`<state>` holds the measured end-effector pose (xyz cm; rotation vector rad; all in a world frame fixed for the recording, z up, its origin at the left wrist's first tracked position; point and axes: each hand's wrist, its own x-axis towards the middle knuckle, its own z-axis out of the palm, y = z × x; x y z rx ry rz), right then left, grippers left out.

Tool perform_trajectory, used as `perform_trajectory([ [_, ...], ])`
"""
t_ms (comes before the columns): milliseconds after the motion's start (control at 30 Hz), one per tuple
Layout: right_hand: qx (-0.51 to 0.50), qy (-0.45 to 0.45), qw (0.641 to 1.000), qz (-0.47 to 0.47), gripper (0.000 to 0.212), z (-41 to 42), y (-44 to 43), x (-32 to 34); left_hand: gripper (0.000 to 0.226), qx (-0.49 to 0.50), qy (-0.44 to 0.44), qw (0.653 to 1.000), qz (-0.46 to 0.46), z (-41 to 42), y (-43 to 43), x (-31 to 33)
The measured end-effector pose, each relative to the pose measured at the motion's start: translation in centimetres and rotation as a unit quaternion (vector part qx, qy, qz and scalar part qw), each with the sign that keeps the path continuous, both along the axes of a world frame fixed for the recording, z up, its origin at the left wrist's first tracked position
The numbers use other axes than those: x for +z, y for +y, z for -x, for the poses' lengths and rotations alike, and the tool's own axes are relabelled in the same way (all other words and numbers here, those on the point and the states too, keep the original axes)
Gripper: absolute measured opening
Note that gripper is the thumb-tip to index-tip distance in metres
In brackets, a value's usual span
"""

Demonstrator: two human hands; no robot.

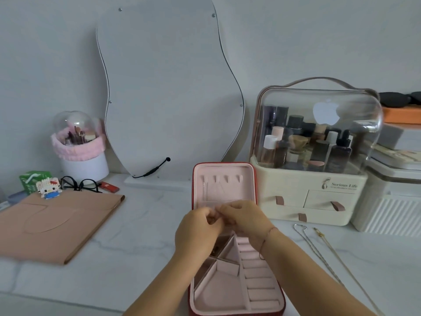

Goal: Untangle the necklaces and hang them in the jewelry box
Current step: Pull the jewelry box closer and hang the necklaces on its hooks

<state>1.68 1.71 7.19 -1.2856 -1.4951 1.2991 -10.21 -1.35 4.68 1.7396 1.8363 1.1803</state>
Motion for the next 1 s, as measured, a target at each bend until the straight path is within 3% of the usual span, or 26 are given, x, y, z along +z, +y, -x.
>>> perform_trajectory([
  [167, -0.009, 0.045, 0.999, 0.000, 0.015, -1.6, -1.7, 0.4, 0.009, -0.023, -0.036, 0.995, -0.094, 0.1, -0.6, 0.1],
  [267, -0.032, 0.026, 0.999, -0.024, 0.018, -2.8, -3.1, 0.6, 0.010, 0.018, 0.027, 0.990, -0.139, 0.2, 0.1, 0.2],
  [467, 0.002, -0.104, 0.990, -0.095, 0.019, -4.6, -5.3, 2.2, 0.026, 0.047, 0.109, 0.989, -0.093, -0.1, 1.4, -0.5],
  [567, 0.016, -0.157, 0.982, -0.107, 0.019, -5.2, -5.1, 3.3, 0.033, 0.047, 0.193, 0.979, -0.038, -0.2, 1.5, -0.4],
  [700, 0.039, -0.068, 0.992, -0.099, 0.022, -4.7, -4.3, 4.9, 0.039, 0.053, 0.233, 0.971, -0.021, -0.4, 1.6, -0.5],
  [1000, -0.003, 0.014, 0.984, -0.176, 0.022, -2.2, -0.4, 7.6, 0.037, 0.031, 0.158, 0.982, -0.094, -0.1, 1.0, -0.7],
])
